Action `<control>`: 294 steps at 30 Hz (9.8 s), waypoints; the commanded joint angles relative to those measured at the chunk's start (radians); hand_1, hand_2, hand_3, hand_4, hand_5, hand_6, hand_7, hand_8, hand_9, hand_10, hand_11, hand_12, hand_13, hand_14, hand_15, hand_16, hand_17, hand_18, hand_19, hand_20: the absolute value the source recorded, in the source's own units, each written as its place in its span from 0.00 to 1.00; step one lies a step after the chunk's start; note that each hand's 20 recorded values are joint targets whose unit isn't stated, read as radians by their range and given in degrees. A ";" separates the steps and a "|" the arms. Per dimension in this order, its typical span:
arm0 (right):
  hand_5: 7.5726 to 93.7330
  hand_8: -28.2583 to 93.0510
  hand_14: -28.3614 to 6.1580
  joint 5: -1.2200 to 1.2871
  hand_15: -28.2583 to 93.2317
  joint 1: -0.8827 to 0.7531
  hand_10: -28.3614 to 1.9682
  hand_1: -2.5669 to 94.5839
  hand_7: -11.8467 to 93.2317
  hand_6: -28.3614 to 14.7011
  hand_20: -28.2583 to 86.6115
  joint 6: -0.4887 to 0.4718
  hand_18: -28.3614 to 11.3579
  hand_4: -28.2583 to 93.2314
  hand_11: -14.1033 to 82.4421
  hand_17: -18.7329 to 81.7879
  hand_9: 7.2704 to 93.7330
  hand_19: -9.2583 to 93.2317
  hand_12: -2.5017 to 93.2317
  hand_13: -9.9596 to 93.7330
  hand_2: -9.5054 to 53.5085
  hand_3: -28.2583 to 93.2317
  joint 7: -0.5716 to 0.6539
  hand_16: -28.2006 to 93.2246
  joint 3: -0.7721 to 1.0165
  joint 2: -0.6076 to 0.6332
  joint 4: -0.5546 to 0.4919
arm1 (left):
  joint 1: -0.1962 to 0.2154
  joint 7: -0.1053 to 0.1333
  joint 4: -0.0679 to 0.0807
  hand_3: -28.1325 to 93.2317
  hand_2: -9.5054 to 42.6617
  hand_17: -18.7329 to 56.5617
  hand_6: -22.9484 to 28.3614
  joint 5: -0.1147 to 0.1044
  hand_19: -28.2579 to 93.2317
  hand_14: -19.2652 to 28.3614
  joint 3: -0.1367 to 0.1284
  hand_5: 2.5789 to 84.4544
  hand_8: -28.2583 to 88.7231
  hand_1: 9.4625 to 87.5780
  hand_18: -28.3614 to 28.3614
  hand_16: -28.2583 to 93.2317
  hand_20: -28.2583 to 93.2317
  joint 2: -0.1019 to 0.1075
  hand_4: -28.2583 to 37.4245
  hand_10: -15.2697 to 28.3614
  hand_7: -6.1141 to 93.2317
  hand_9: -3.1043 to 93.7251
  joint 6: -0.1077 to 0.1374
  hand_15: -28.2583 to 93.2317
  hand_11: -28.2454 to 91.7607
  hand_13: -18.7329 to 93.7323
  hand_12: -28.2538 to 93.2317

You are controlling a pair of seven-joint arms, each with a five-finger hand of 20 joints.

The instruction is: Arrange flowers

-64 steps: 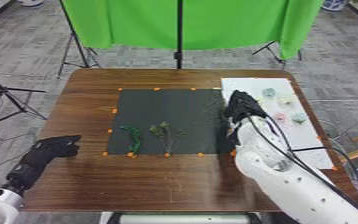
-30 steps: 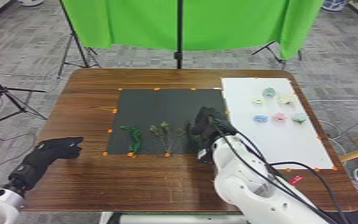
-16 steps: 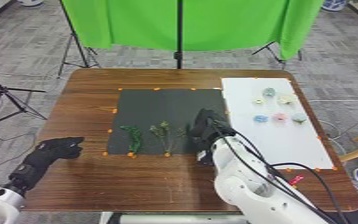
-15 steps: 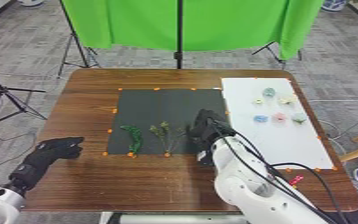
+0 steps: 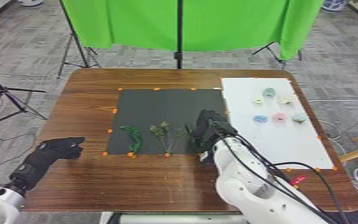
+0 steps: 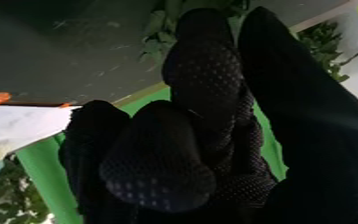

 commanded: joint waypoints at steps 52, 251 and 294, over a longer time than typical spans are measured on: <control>0.70 0.17 0.82 -0.142 0.71 -0.037 0.51 0.54 0.25 0.66 0.67 -0.047 0.48 0.13 0.37 0.88 0.94 1.00 0.36 1.00 0.00 0.73 0.123 0.47 0.161 0.181 0.124 | 0.034 0.189 0.016 0.75 0.22 0.44 0.49 0.029 0.42 0.69 0.061 0.46 0.17 0.59 0.75 0.24 0.45 0.006 0.29 0.58 0.24 0.38 0.260 0.40 0.42 0.46 0.33; 0.85 0.30 0.85 -0.120 0.73 -0.001 0.69 0.66 0.36 0.68 0.76 0.394 0.40 0.09 0.35 0.85 0.99 1.00 0.51 1.00 0.00 0.72 -0.003 0.52 0.192 0.352 -0.063 | -0.093 0.068 -0.030 0.77 0.17 0.42 0.53 0.074 0.38 0.79 0.179 0.56 0.18 0.40 0.75 0.22 0.42 0.101 0.24 0.66 0.21 0.53 0.606 0.45 0.44 0.54 0.34; 0.83 0.29 0.85 -0.089 0.72 0.772 0.69 0.65 0.38 0.70 0.77 0.143 0.41 0.08 0.35 0.84 0.98 1.00 0.50 1.00 0.00 0.73 -0.191 0.54 -0.692 -0.277 0.436 | -0.155 0.062 0.019 0.67 0.28 0.54 0.49 0.147 0.37 0.68 0.235 0.56 0.17 0.83 0.71 0.25 0.52 0.106 0.39 0.61 0.28 0.45 0.573 0.39 0.42 0.50 0.35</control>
